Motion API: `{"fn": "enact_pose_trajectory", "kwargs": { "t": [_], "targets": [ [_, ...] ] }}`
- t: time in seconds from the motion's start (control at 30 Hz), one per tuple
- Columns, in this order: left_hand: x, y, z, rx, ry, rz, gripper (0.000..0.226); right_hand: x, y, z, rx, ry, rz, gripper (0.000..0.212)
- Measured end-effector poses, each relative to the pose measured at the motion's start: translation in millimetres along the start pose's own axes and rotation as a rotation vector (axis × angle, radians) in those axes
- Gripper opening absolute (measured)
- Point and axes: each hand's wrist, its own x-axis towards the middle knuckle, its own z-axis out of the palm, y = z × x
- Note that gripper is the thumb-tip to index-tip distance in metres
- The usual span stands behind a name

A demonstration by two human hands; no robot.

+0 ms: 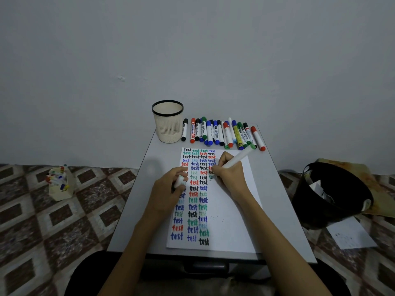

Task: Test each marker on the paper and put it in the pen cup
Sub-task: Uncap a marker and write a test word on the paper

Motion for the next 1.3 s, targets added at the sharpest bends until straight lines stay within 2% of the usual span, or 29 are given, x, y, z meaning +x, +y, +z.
{"fn": "enact_pose_trajectory", "kwargs": {
  "t": [0.13,0.77,0.93,1.3],
  "targets": [
    [-0.5,-1.3,0.0,-0.007,-0.001,-0.004,0.040,-0.3,2.1,2.5,-0.059,0.004,-0.023,0.028],
    [-1.2,0.9,-1.0,-0.017,0.002,-0.029,0.042,-5.4,-6.1,0.2,-0.018,-0.029,-0.011,0.029],
    [-0.8,1.6,-1.1,-0.007,0.003,-0.020,0.041,-5.8,-5.0,-1.3,0.008,0.041,-0.009,0.031],
    [0.3,2.7,-0.9,-0.009,0.001,-0.012,0.041,-4.4,-3.3,-2.0,-0.017,0.021,-0.018,0.028]
  ]
}}
